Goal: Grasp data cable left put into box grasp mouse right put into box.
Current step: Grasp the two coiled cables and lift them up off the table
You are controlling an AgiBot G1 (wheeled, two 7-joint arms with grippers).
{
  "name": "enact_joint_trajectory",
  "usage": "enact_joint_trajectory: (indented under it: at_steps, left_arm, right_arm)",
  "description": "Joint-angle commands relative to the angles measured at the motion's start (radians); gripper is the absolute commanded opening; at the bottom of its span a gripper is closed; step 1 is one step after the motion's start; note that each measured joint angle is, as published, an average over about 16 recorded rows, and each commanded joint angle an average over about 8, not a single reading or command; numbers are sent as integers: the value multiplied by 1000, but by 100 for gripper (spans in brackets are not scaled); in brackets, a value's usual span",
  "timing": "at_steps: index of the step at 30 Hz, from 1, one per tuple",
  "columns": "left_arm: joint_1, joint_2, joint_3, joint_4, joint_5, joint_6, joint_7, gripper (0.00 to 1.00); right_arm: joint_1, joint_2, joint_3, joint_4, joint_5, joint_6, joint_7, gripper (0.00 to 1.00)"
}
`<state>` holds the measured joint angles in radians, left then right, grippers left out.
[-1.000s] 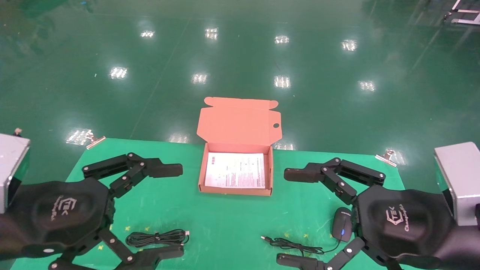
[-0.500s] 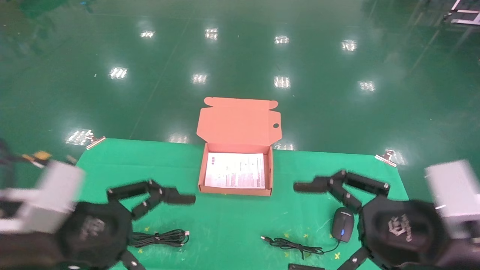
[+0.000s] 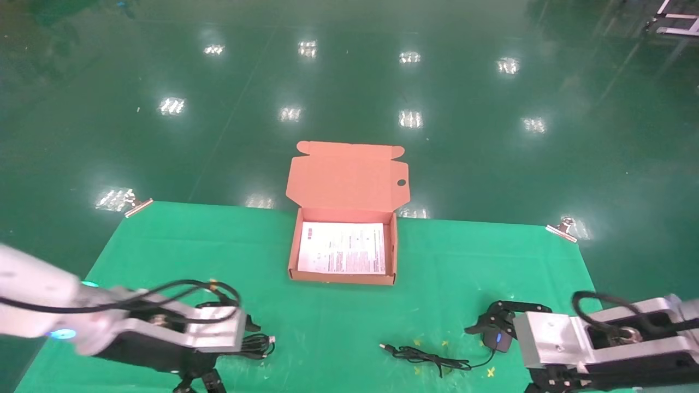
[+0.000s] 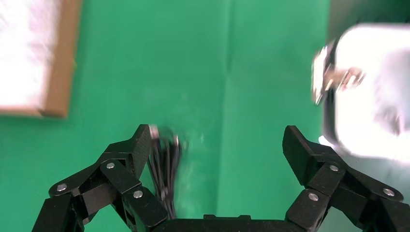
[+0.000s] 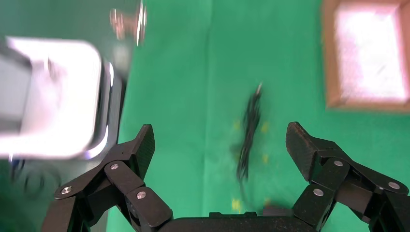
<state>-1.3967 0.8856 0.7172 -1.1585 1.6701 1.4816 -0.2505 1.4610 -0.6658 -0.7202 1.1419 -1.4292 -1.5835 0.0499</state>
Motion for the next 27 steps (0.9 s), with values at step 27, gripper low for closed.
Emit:
enact_joint_trajectory:
  at_steps: [27]
  left_arm:
    - [-55, 246, 118, 468, 328, -211, -29, 100]
  right_arm:
    - [61, -341, -245, -481, -349, 277, -328, 100]
